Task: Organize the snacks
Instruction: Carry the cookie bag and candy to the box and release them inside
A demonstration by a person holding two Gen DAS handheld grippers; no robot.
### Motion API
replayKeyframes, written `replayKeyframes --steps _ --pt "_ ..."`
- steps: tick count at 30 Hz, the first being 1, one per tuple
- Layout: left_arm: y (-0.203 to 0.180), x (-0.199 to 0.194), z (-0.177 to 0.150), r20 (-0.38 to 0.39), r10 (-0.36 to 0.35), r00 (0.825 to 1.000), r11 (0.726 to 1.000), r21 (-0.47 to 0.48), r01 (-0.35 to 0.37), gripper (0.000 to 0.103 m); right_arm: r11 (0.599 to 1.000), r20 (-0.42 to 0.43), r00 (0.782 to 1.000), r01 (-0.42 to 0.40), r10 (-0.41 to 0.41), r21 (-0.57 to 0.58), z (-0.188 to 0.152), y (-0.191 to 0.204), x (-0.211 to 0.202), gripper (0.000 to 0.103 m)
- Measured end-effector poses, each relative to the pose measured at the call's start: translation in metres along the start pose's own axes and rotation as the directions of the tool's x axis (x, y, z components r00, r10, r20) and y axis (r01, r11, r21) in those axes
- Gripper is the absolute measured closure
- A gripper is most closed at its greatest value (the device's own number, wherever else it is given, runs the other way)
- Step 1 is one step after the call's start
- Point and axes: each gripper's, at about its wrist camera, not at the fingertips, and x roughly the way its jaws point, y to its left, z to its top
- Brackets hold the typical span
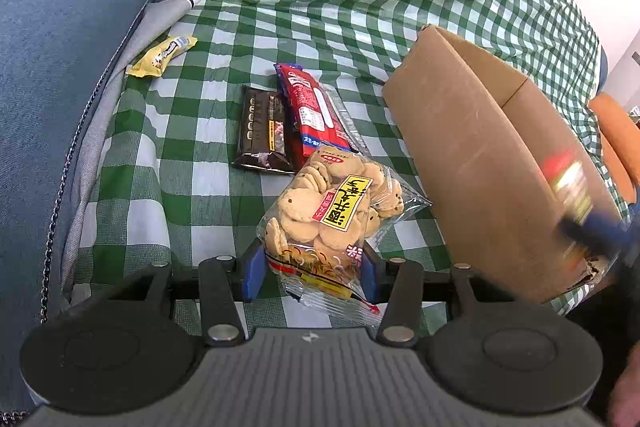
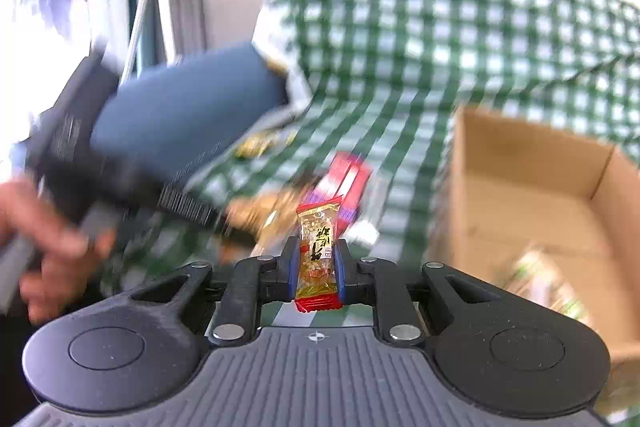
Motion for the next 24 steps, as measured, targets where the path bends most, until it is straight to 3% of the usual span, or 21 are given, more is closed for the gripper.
replayKeyframes --steps 5,10,16,20,24 --pt "-0.007 -0.002 -0.002 0.011 0.008 1.000 0.999 0.032 -0.009 0.051 0.998 0.110 0.992 0.058 -0.060 0.025 0.032 -0.034 -0.031 0.084" --pt "-0.014 -0.007 -0.005 0.029 0.022 0.999 0.997 0.068 -0.024 0.051 0.981 0.188 0.964 0.177 -0.188 0.074 0.020 -0.079 -0.058 0.084" --pt "-0.021 -0.014 -0.002 0.041 0.048 0.998 0.998 0.039 -0.050 0.051 0.960 0.161 0.954 0.223 -0.251 0.171 -0.006 -0.112 -0.061 0.084" --pt "-0.040 -0.027 0.003 0.089 0.049 0.995 0.999 0.015 -0.050 0.051 0.953 0.143 0.953 0.239 -0.267 0.187 -0.011 -0.119 -0.056 0.084" --pt "-0.076 -0.044 0.013 0.163 0.035 0.986 0.998 0.055 -0.044 0.051 0.945 0.158 0.947 0.243 -0.280 0.218 -0.012 -0.128 -0.057 0.084"
